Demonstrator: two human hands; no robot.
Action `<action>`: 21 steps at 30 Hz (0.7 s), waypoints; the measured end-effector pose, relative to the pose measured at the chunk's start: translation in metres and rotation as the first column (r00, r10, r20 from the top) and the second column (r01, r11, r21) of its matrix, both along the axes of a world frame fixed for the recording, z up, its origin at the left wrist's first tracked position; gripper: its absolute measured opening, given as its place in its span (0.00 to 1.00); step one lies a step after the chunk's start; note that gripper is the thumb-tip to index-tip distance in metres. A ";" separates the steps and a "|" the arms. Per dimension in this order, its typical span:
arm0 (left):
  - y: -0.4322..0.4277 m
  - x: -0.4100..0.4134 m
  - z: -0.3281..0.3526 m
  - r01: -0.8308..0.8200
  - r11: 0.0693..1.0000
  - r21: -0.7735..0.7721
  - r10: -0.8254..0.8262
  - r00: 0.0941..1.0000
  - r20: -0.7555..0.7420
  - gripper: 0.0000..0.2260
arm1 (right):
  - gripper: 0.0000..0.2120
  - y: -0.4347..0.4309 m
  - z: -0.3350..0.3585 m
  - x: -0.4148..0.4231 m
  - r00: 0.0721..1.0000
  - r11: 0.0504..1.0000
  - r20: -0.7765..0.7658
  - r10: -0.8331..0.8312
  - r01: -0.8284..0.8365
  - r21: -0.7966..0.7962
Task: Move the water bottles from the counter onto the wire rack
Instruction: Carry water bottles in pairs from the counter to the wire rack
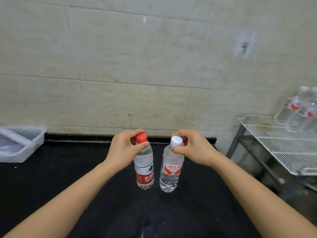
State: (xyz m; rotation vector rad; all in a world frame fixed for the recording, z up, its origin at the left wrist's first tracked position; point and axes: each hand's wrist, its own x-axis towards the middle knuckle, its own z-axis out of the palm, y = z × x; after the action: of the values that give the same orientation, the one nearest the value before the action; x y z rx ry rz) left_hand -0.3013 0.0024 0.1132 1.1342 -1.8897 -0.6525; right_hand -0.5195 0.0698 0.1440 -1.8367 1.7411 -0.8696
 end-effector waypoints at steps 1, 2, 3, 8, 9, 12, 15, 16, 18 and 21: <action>0.004 -0.020 0.005 0.037 0.999 0.004 -0.037 0.999 -0.014 0.19 | 0.06 0.011 0.004 -0.018 0.999 0.999 0.000 -0.032 0.032 -0.005; 0.007 -0.040 0.010 0.076 0.997 0.005 -0.076 0.997 -0.032 0.19 | 0.06 0.020 0.008 -0.037 0.998 0.998 0.003 -0.064 0.064 -0.014; 0.010 -0.059 0.015 0.112 0.994 0.005 -0.112 0.993 -0.041 0.19 | 0.06 0.030 0.013 -0.054 0.995 0.995 0.007 -0.096 0.096 -0.030; 0.020 -0.159 0.035 0.247 0.969 -0.021 -0.248 0.964 -0.093 0.20 | 0.05 0.072 0.045 -0.135 0.976 0.970 0.004 -0.216 0.215 -0.116; 0.022 -0.180 0.039 0.269 0.963 -0.014 -0.269 0.957 -0.110 0.20 | 0.05 0.078 0.050 -0.151 0.972 0.963 -0.005 -0.236 0.234 -0.131; 0.027 -0.237 0.050 0.327 0.945 0.019 -0.318 0.928 -0.196 0.22 | 0.05 0.091 0.061 -0.201 0.952 0.936 -0.009 -0.304 0.297 -0.188; 0.029 -0.283 0.059 0.348 0.937 0.007 -0.333 0.901 -0.278 0.22 | 0.05 0.099 0.073 -0.247 0.944 0.924 0.000 -0.330 0.323 -0.203; 0.028 -0.302 0.064 0.353 0.936 -0.011 -0.339 0.891 -0.302 0.22 | 0.04 0.102 0.079 -0.266 0.942 0.921 -0.001 -0.334 0.326 -0.214; 0.029 -0.332 0.077 0.376 0.926 -0.038 -0.366 0.865 -0.343 0.21 | 0.05 0.105 0.090 -0.296 0.938 0.911 -0.007 -0.346 0.334 -0.242; 0.032 -0.394 0.101 0.438 0.898 -0.053 -0.425 0.827 -0.367 0.20 | 0.04 0.111 0.106 -0.353 0.918 0.885 -0.017 -0.397 0.378 -0.271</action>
State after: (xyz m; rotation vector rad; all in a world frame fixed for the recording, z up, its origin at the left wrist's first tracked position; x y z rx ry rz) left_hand -0.6955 0.0341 0.2138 0.5381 -1.8096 -1.0737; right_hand -0.8725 0.1803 0.2499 -1.7166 2.1747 -1.2568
